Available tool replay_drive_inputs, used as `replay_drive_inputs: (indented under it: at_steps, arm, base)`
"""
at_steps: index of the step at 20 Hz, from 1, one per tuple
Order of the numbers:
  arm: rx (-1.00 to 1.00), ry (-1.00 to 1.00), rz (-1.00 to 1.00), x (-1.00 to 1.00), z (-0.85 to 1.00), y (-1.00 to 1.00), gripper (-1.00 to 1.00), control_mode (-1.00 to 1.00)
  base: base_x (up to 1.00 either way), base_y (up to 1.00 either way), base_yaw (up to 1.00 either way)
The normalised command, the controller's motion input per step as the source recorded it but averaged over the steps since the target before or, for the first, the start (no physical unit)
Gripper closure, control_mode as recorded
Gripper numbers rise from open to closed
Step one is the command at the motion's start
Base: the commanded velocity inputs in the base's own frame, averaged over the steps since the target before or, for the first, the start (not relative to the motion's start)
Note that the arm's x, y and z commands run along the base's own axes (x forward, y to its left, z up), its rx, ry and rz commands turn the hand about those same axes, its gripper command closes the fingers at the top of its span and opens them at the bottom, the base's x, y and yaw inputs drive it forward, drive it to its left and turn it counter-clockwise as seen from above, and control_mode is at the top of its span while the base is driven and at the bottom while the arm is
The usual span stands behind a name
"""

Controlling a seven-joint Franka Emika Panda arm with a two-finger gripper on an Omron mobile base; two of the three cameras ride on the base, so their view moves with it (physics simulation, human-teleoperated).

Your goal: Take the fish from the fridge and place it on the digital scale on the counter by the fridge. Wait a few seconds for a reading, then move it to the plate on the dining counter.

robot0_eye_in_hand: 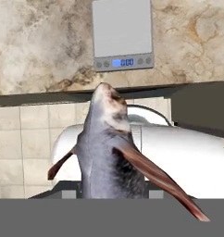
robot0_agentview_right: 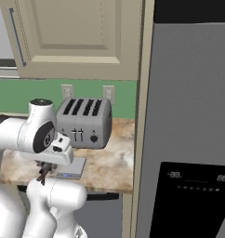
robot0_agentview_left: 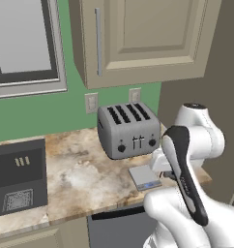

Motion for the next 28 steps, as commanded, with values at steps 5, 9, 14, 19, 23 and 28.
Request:
replay_drive_inputs:
  at_steps: [5,9,14,19,23,28]
  arm:
    - [0.00,0.00,0.00,-0.54,1.00,0.01,1.00,-1.00]
    - [-0.03,0.00,0.00,-0.03,1.00,0.00,1.00,-1.00]
    - [-0.02,0.00,0.00,-0.02,0.90,0.00,1.00,-1.00]
    - [0.00,-0.01,0.00,-0.09,0.21,0.00,1.00,-1.00]
    - [0.00,0.00,0.00,0.00,0.00,0.00,1.00,-1.00]
    - [0.00,0.00,0.00,0.00,0.00,0.00,1.00,-1.00]
  base:
    - [0.00,0.00,0.00]
    - [0.00,0.00,0.00]
    - [0.00,0.00,0.00]
    - [0.00,0.00,0.00]
    - [0.00,0.00,0.00]
    - [0.00,0.00,0.00]
